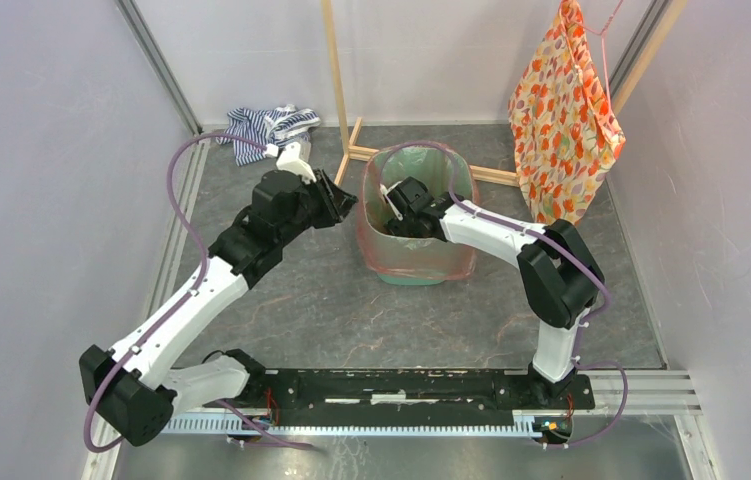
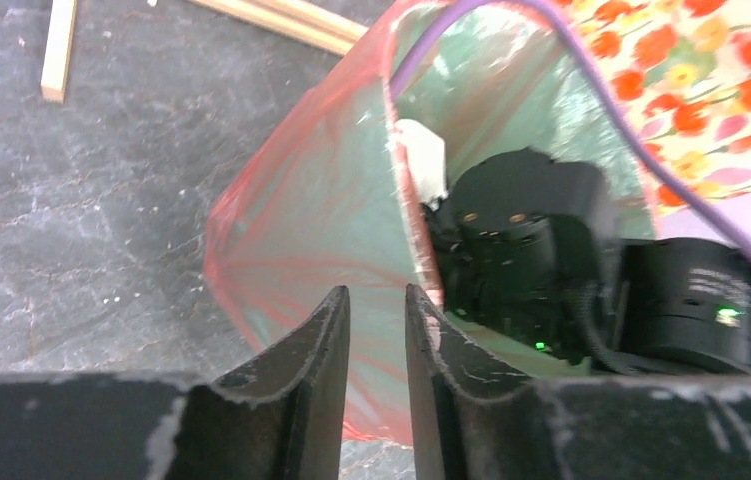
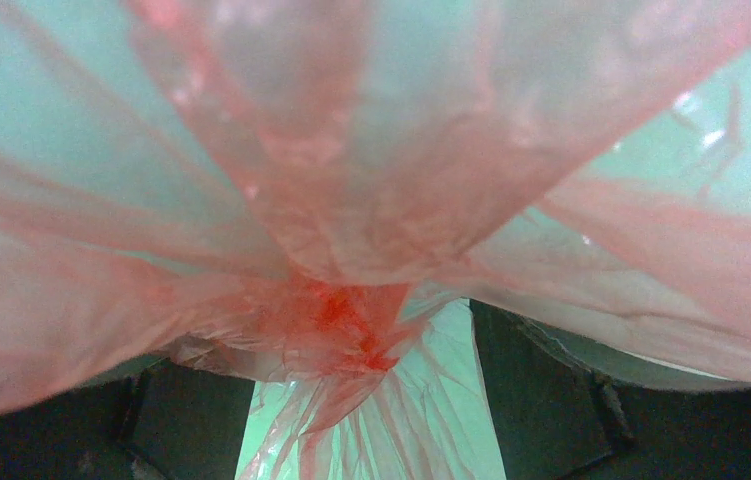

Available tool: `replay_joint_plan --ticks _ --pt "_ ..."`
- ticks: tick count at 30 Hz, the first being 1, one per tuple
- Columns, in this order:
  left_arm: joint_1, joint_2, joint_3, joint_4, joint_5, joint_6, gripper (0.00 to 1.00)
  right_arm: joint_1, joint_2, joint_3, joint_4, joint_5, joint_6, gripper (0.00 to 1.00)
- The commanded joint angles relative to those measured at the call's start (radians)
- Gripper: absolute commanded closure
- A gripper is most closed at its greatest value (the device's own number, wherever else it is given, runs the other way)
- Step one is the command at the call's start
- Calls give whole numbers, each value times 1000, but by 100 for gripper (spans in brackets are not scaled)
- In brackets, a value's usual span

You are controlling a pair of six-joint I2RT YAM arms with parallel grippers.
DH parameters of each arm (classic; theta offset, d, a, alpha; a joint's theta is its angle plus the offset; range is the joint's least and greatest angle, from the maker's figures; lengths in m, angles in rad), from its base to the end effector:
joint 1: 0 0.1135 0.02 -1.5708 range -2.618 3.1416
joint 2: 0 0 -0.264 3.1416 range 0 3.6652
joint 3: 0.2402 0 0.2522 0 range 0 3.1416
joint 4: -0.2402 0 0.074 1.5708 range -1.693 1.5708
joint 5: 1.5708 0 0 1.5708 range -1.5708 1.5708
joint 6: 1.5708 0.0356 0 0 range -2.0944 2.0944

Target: Put the trash bags into the trash bin

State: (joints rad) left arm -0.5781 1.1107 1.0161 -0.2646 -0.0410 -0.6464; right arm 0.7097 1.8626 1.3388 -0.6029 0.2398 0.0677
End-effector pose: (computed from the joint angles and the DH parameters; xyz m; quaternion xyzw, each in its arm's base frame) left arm 0.2143 -0.1381 0.3481 -0.0397 0.8210 -0.3134 0.4756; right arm 0.2973 0.2443 0.1977 -0.2806 0.9273 -0.0251 0.2466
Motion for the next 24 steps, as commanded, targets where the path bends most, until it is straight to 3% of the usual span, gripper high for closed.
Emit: replay_joint_plan --ticks 1,5,10,24 --pt "1 -22 80 -21 33 27 64 -5 14 -10 25 0 23 19" --pt "-10 6 121 -29 74 46 58 -5 19 14 15 6 29 20" --pt "-56 66 163 -106 9 98 56 -5 18 22 4 10 32 19" --pt "-114 138 231 -202 -83 205 73 -7 29 106 -65 -22 -36 18"
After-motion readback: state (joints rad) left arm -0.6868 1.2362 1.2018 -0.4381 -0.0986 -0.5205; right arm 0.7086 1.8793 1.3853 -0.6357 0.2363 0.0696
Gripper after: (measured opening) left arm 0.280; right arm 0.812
